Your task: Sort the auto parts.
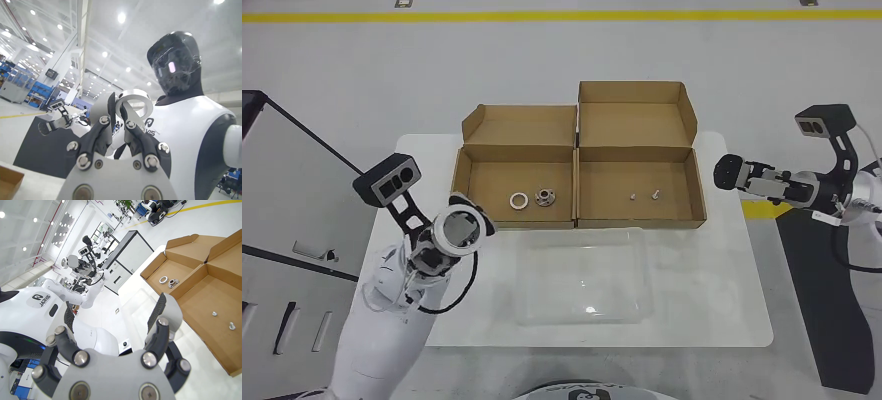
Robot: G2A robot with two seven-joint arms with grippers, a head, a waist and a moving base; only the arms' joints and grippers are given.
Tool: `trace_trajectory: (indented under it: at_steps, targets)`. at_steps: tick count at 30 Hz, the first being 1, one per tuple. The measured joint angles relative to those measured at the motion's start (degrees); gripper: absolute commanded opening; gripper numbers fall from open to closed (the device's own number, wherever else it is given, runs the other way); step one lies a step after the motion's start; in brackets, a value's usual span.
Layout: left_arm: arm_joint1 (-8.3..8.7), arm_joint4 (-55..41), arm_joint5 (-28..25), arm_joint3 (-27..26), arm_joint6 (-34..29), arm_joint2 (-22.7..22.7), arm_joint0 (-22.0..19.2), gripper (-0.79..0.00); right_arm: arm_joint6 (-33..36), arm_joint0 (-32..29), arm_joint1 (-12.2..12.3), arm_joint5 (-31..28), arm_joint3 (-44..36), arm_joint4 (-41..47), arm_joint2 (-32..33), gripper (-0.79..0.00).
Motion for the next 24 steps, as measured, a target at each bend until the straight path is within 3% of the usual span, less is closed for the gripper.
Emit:
trace_trajectory:
  at_steps: [6,12,24]
  targets:
    - [-0.36,-6.6,0.1,0.5,-3.1,-0.3,-0.9,-0.785,0.0,0.0,0.0,0.0,0.0,0.0,0.0,0.0]
    - [-0.72,-7.1,0.1,0.8,-3.1,-0.1,-1.6,-0.785,0.0,0.0,0.0,0.0,0.0,0.0,0.0,0.0]
    - [-0.24,3.5,1.5,1.8,-3.9,-0.7,-2.1,-0.785,0.0,0.0,0.0,0.0,0.0,0.0,0.0,0.0]
